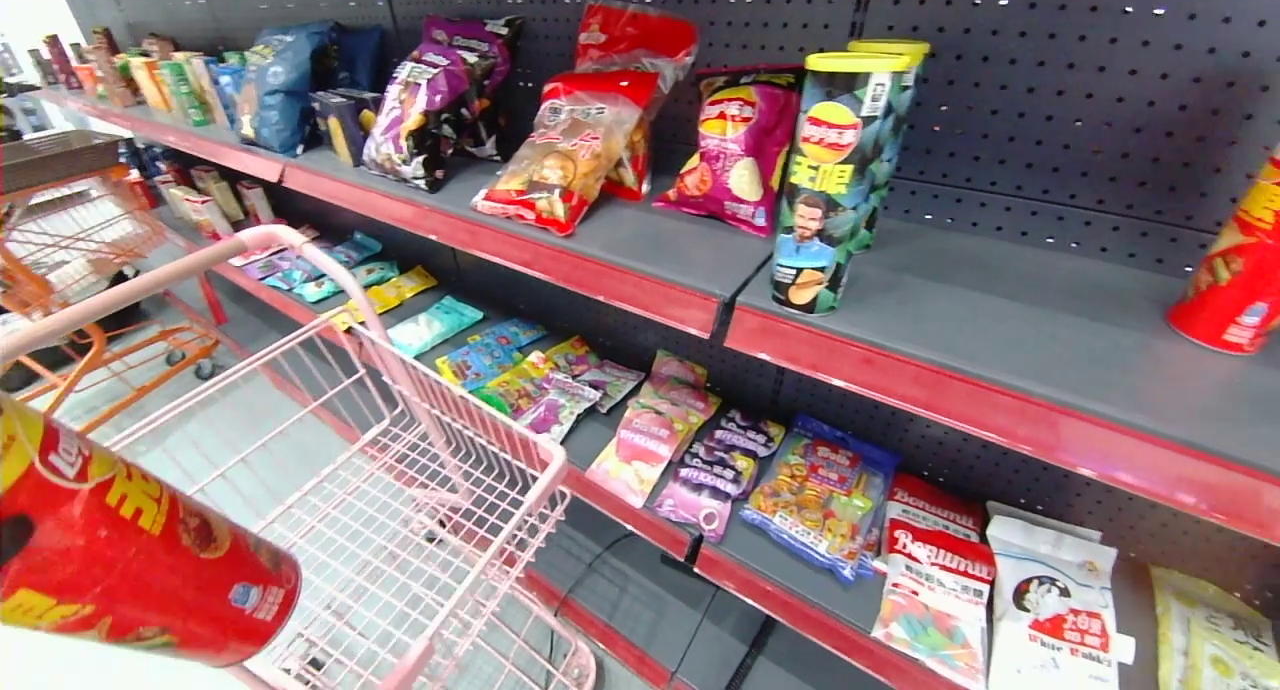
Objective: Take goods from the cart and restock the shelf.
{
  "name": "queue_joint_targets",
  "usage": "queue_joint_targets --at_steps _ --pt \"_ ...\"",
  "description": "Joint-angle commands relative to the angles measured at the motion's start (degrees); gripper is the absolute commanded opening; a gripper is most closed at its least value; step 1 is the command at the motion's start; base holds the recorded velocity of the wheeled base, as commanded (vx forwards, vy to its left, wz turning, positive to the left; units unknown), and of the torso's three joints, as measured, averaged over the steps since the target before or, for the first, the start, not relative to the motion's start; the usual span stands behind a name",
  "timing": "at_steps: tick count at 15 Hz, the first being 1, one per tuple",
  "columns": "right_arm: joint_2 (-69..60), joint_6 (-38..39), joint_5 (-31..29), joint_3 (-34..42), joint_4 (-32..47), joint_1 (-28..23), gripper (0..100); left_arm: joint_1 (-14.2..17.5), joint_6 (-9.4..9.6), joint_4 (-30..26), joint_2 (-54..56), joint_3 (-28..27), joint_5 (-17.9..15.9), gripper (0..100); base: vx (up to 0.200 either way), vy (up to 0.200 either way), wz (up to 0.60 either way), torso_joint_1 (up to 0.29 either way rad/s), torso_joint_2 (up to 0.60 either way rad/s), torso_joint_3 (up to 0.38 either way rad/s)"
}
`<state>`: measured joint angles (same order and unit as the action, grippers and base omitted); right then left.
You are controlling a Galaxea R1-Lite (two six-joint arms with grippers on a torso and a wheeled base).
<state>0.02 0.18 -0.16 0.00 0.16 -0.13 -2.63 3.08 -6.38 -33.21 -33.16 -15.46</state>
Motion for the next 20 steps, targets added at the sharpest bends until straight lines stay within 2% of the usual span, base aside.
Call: queue_joint_targets --at_steps 1,3,11,15,17,20 --pt "0.0 0.0 0.0 0.0 0.0 0.0 100 1.0 1.49 -1.4 7.8 1.9 0.4 0 0.000 0.000 -0.60 0.007 0.00 0.002" --pt "0.0 0.0 0.0 0.0 0.0 0.0 100 1.0 2.63 -1.8 8.4 2.0 0.4 0 0.000 0.000 -0.60 0.005 0.00 0.002" --pt "0.0 -0.3 0.1 0.0 0.0 0.0 100 1.0 2.72 -2.7 10.9 3.2 0.3 0 0.000 0.000 -0.60 0.002 0.00 0.002" --pt "0.0 -0.4 0.1 0.0 0.0 0.0 100 1.0 2.80 -5.0 14.3 4.9 0.4 0 0.000 0.000 0.00 0.018 -0.05 -0.031" --pt "0.0 -0.4 0.1 0.0 0.0 0.0 100 1.1 3.77 -6.5 17.8 6.9 1.2 0 0.000 0.000 0.00 0.146 -0.40 -0.254" --pt "0.1 -0.4 0.2 0.0 0.0 0.0 100 1.1 3.77 -7.1 20.5 8.8 2.6 0 0.000 0.000 0.00 0.202 -0.53 -0.331"
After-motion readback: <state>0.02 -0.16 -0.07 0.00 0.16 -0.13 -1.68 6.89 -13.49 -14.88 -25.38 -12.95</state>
